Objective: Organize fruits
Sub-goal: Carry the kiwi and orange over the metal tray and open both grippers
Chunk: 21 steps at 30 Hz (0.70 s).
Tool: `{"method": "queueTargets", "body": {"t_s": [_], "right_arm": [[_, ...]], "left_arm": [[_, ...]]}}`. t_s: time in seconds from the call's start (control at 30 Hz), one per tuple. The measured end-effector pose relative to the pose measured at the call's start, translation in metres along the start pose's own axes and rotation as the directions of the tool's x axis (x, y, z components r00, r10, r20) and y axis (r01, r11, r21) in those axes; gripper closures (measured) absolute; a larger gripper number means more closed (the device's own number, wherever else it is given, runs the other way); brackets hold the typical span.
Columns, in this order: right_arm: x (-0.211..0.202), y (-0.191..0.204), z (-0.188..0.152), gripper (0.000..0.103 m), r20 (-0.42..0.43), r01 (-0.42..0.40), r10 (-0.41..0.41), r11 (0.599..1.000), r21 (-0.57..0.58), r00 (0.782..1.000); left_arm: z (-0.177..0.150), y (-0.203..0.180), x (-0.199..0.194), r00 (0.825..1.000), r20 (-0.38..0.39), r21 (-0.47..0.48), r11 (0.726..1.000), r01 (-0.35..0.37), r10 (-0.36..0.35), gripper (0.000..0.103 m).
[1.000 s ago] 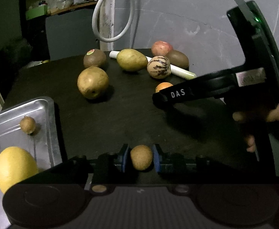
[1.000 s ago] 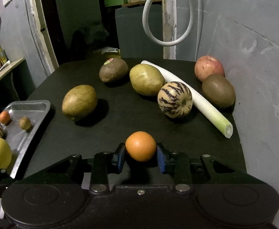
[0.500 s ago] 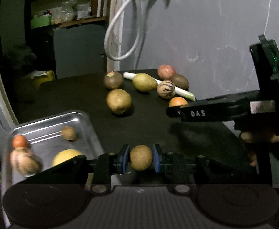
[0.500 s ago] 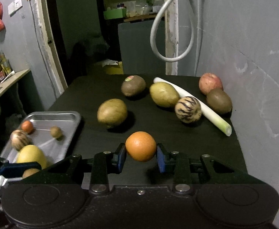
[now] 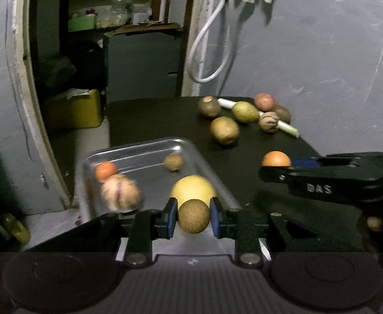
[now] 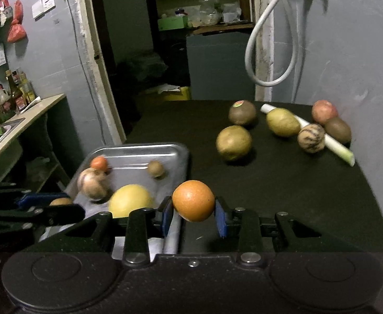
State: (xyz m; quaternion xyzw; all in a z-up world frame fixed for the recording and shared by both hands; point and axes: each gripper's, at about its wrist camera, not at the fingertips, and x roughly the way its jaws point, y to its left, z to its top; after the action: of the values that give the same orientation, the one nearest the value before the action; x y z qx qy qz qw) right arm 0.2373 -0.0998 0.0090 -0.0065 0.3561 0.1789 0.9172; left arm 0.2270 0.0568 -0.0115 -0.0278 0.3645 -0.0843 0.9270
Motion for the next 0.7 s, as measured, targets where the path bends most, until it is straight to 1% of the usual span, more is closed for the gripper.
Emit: {"method": "queueTargets", "body": {"t_s": [0.23, 0.57, 0.7], "right_arm": [[-0.005, 0.036, -0.022, 0.067, -0.016, 0.011, -0.01, 1.0, 0.021, 1.0], [0.005, 0.055, -0.05, 0.067, -0.054, 0.034, -0.033, 0.999, 0.029, 0.998], [0.012, 0.061, -0.057, 0.067, -0.065, 0.044, -0.044, 0.999, 0.006, 0.997]], "left_arm": [[-0.013, 0.032, -0.001, 0.999, -0.033, 0.011, 1.0, -0.02, 0.02, 0.075], [-0.026, 0.051, 0.02, 0.995, -0.094, 0.022, 0.999, -0.027, 0.029, 0.075], [-0.028, 0.054, 0.028, 0.993, -0.108, 0.027, 0.999, -0.034, 0.036, 0.075]]}}
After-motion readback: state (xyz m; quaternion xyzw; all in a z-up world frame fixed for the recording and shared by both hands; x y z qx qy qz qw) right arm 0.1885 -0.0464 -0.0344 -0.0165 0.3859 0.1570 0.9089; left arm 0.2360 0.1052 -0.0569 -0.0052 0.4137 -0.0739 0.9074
